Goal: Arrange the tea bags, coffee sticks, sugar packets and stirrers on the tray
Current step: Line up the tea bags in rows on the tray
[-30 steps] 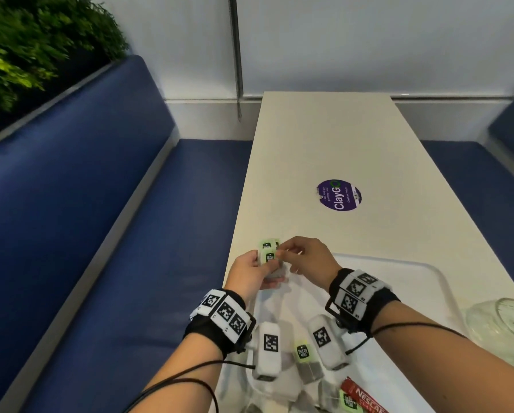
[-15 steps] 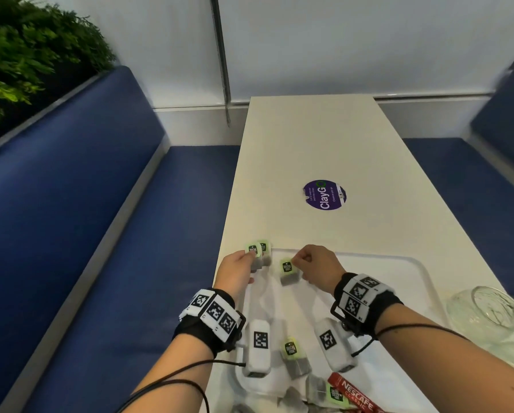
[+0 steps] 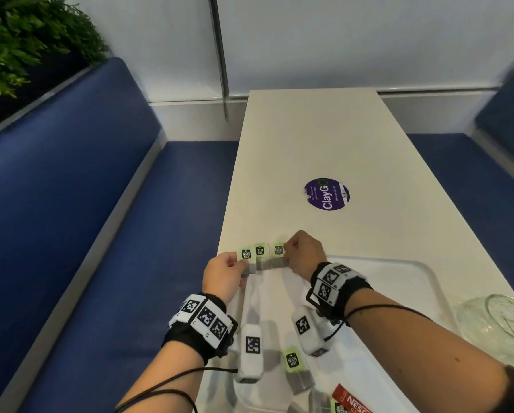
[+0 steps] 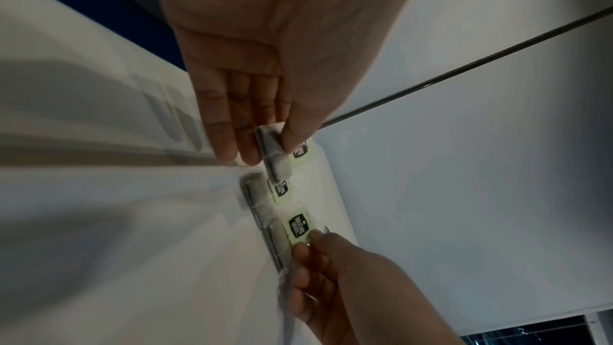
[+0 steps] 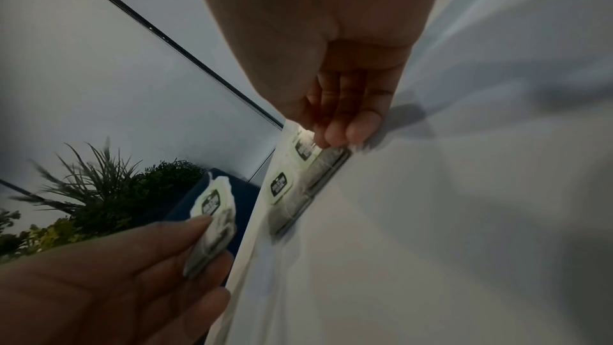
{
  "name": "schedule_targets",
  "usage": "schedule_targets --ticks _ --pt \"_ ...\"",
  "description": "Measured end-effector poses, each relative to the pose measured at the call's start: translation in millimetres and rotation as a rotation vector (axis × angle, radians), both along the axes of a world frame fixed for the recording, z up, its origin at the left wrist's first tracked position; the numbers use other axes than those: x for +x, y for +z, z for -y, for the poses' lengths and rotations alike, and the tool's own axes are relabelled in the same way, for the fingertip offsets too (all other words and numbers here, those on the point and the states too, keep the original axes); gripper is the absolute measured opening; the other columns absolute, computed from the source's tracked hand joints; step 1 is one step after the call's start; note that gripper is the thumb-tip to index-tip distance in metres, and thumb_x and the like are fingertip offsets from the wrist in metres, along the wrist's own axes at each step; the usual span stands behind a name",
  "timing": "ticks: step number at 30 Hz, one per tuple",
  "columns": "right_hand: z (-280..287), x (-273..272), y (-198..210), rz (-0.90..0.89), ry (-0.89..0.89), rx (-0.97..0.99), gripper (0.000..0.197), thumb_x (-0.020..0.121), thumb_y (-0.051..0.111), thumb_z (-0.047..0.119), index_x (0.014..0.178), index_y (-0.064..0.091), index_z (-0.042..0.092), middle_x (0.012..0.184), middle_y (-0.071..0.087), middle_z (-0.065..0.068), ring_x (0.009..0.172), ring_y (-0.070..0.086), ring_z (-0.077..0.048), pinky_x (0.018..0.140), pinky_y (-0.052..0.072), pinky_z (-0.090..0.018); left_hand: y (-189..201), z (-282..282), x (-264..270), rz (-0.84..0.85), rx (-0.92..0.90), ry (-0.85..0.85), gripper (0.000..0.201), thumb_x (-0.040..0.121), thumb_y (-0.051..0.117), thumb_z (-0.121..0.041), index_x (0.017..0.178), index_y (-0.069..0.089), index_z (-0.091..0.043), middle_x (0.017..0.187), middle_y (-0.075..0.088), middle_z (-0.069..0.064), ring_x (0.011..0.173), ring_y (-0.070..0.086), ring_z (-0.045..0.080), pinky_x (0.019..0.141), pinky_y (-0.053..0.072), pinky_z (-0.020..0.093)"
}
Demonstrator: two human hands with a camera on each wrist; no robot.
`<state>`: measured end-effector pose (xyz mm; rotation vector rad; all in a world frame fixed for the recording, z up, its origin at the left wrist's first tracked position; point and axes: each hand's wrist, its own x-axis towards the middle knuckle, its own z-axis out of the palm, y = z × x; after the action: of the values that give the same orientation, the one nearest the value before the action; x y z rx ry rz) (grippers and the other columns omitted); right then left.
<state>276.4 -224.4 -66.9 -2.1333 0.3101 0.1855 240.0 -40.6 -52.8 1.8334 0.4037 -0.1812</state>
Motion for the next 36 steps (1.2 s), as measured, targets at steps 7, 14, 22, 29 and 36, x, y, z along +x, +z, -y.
schedule_targets --ticks 7,14,22,29,36 --pt "-1.1 -6.7 12.8 0.026 -0.022 0.054 0.018 0.091 0.059 0.035 0.094 0.053 0.018 0.092 0.067 -0.007 0.08 0.063 -0.029 0.075 0.055 -0.043 1.7 0.5 -0.2 0.009 -0.07 0.063 0.018 0.098 0.056 -0.013 0.099 0.072 -0.006 0.084 0.069 0.005 0.073 0.065 0.019 0.067 0.058 0.032" --pt "1.1 -28.7 41.7 0.052 0.191 0.243 0.018 0.091 0.064 0.028 0.084 0.062 0.011 0.075 0.063 -0.003 0.059 0.059 -0.017 0.058 0.047 -0.031 15.8 26.7 -1.8 0.162 0.091 -0.062 0.022 0.095 0.058 -0.023 0.087 0.074 -0.011 0.085 0.074 0.0 0.086 0.067 0.019 0.082 0.052 0.032" --pt "38.9 -24.1 23.8 -0.08 0.203 -0.118 0.02 0.091 0.063 0.024 0.075 0.056 0.015 0.072 0.059 -0.004 0.067 0.057 -0.024 0.066 0.05 -0.037 5.8 20.2 13.4 0.01 0.49 -0.259 0.032 0.079 0.079 -0.031 0.108 0.066 -0.025 0.116 0.055 0.001 0.106 0.056 0.02 0.089 0.048 0.032" --pt "46.9 -10.0 21.5 -0.063 0.131 -0.285 0.019 0.091 0.064 0.031 0.078 0.058 0.018 0.084 0.063 -0.002 0.085 0.06 -0.024 0.076 0.047 -0.034 5.6 17.7 27.9 -0.067 0.585 -0.386 0.033 0.072 0.079 -0.013 0.101 0.065 -0.023 0.115 0.053 0.002 0.095 0.056 0.017 0.074 0.044 0.026" --pt "40.0 -0.4 13.3 -0.086 0.084 -0.203 0.026 0.087 0.068 0.032 0.066 0.056 0.023 0.08 0.072 -0.007 0.08 0.068 -0.027 0.077 0.056 -0.04 3.3 19.7 37.3 -0.009 0.559 -0.35 0.026 0.076 0.076 -0.004 0.094 0.067 -0.02 0.096 0.059 -0.003 0.093 0.059 0.016 0.074 0.046 0.024"
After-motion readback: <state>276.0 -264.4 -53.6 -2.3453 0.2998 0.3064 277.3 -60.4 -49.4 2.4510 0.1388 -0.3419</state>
